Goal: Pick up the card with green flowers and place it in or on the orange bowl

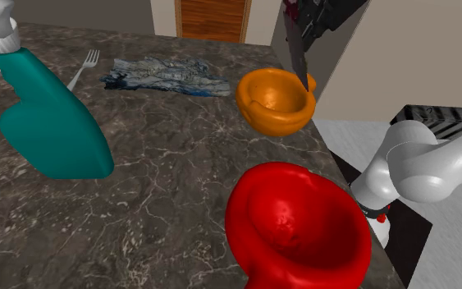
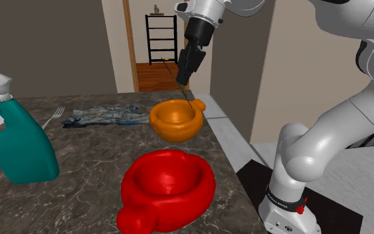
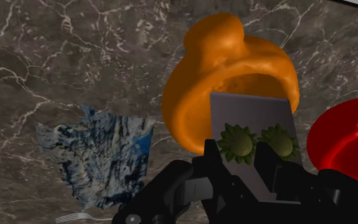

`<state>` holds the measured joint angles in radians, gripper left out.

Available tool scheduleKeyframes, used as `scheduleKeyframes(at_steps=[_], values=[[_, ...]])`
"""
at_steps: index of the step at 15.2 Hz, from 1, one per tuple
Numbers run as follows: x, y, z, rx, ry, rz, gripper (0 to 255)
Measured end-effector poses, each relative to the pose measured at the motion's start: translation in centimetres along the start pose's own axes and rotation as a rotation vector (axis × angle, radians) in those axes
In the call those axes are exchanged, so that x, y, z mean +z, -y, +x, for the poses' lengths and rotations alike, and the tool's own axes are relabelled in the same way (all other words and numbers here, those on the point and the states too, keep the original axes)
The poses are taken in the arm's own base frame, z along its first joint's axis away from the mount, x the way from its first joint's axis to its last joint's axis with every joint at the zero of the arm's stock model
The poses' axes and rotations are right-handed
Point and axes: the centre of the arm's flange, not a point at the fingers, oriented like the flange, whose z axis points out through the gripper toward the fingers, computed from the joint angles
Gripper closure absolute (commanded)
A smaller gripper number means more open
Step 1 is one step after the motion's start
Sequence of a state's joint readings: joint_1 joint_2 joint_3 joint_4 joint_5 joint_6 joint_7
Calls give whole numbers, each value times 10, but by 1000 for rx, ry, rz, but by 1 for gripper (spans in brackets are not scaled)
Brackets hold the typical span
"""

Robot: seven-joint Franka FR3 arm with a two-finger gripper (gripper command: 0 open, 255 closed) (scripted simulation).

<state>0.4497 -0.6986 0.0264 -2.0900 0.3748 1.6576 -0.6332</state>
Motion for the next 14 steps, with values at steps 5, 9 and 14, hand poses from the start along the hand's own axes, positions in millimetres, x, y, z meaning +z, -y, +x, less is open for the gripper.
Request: scheduleKeyframes(at_steps=[5,9,14], values=[[0,0,0,0,0,0,0],[-7,1,0,0,0,0,0],[-47,0,-1,0,-1,0,0]])
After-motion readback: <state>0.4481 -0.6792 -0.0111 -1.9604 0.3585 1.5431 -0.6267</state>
